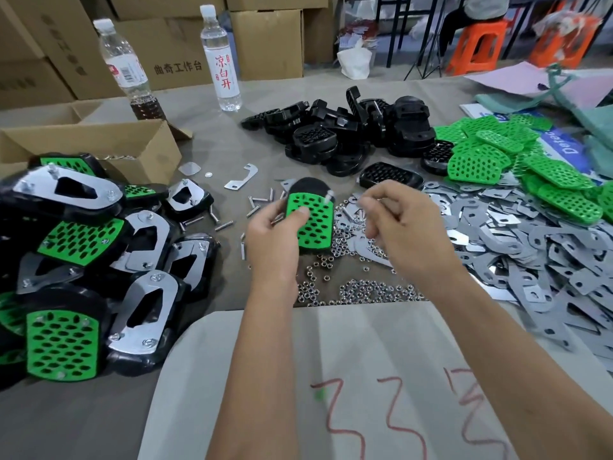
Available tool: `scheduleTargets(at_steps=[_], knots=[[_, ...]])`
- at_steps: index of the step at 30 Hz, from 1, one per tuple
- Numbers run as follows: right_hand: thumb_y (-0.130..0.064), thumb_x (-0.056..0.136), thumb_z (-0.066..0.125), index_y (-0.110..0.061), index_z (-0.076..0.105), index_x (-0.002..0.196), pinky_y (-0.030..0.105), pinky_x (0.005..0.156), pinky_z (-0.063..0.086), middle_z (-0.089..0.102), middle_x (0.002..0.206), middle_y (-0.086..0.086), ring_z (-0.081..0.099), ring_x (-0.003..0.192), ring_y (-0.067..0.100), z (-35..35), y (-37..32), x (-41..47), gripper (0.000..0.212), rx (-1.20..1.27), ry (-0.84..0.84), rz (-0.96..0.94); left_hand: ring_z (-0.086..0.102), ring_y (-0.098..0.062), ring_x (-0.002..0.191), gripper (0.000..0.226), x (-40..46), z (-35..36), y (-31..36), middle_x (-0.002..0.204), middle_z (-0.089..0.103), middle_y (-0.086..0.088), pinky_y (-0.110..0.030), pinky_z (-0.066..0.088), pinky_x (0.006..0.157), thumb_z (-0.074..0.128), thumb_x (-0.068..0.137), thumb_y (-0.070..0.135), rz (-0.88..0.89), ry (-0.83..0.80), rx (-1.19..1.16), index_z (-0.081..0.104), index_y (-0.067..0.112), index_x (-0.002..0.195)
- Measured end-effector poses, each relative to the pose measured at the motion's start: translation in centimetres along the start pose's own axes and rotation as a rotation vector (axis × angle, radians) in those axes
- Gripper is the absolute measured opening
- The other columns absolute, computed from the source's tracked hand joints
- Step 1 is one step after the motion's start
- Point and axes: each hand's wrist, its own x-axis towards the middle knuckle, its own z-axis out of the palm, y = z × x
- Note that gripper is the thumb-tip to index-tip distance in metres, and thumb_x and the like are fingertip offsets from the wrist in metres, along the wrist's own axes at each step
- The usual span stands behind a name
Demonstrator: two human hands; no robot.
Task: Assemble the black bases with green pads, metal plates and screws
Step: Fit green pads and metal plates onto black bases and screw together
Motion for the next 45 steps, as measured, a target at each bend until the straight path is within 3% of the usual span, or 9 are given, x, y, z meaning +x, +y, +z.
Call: scheduleTargets(at_steps=[3,7,14,19,28,32,37,41,45], knots=[[-0.008,0.106,0.055,-0.020,0.066,0.105,0.024,0.047,0.042,0.068,0.068,0.004,0.055,0.055,0.017,-1.5,1.0,-0.5,0.017,0.178,0.009,0.085,0.076,-0.010,0.076,0.028,-0.6,0.6,-0.4,0.087,0.081,0.005,-0.025,0.057,0.056,0.072,0.091,0.004,0.022,-0.184,0.126,0.080,0.030,0.090],[-0.013,0.097,0.072,-0.013,0.069,0.090,0.030,0.051,0.046,0.070,0.066,0.004,0.054,0.051,0.014,-3.1,1.7,-1.1,0.007,0.153,0.085,0.091,0.078,-0.018,0.081,0.018,-1.0,1.0,-1.1,0.090,0.080,0.001,-0.033,0.060,0.059,0.079,0.089,0.012,0.073,-0.232,0.311,0.073,0.028,0.097],[0.005,0.091,0.073,-0.019,0.074,0.087,0.015,0.049,0.049,0.072,0.070,0.004,0.060,0.049,0.005,-2.7,1.2,-1.2,0.024,0.010,0.024,0.026,0.075,-0.005,0.087,0.025,-1.1,1.1,-1.4,0.090,0.079,0.013,-0.018,0.056,0.073,0.085,0.081,0.009,0.253,-0.399,0.468,0.081,0.031,0.092],[-0.003,0.088,0.078,-0.010,0.078,0.084,0.017,0.056,0.049,0.070,0.066,-0.003,0.064,0.063,0.007,-2.7,1.3,-1.1,0.008,-0.275,0.022,-0.138,0.073,0.001,0.089,0.030,-1.2,1.2,-1.7,0.094,0.077,0.024,-0.012,0.053,0.072,0.085,0.082,0.013,0.308,-0.389,0.486,0.080,0.042,0.090],[-0.012,0.096,0.069,-0.005,0.071,0.088,0.043,0.070,0.048,0.068,0.075,0.010,0.061,0.075,0.033,-1.8,-0.8,-1.4,0.011,-0.603,0.011,-0.174,0.071,0.009,0.089,0.027,-1.7,1.6,-1.5,0.094,0.076,0.019,-0.015,0.056,0.082,0.085,0.081,0.010,0.460,-0.327,0.580,0.083,0.018,0.107],[-0.016,0.097,0.068,-0.009,0.073,0.088,0.041,0.076,0.051,0.070,0.080,0.011,0.063,0.082,0.031,-0.9,-1.5,-1.3,0.012,-0.611,0.089,-0.023,0.065,0.018,0.085,0.027,-2.2,2.1,-1.6,0.092,0.078,0.015,-0.004,0.048,0.079,0.082,0.080,0.010,0.597,-0.315,0.622,0.083,0.014,0.107],[-0.013,0.090,0.078,-0.010,0.075,0.083,0.037,0.072,0.054,0.070,0.066,0.002,0.065,0.066,0.018,-1.8,-1.3,-0.9,0.008,-0.418,-0.043,-0.070,0.070,0.010,0.089,0.027,-2.0,1.5,-1.3,0.086,0.073,0.030,-0.012,0.053,0.079,0.079,0.079,0.019,0.532,-0.322,0.619,0.083,0.019,0.106],[-0.031,0.094,0.075,-0.022,0.073,0.090,0.026,0.059,0.053,0.072,0.066,-0.006,0.062,0.054,0.003,-2.0,-0.7,0.5,0.010,-0.149,0.054,-0.002,0.075,-0.008,0.089,0.018,-0.8,0.9,-0.9,0.093,0.079,0.008,-0.035,0.062,0.082,0.081,0.083,0.017,0.379,-0.100,0.469,0.080,0.022,0.100],[-0.042,0.093,0.074,-0.021,0.070,0.100,0.031,0.069,0.049,0.073,0.084,-0.002,0.065,0.073,0.015,0.7,-0.2,0.8,0.022,-0.451,-0.148,-0.003,0.076,-0.028,0.097,0.019,0.5,-0.5,0.0,0.102,0.077,-0.007,-0.044,0.064,0.080,0.078,0.090,0.010,0.117,0.237,-0.006,0.071,0.017,0.106]])
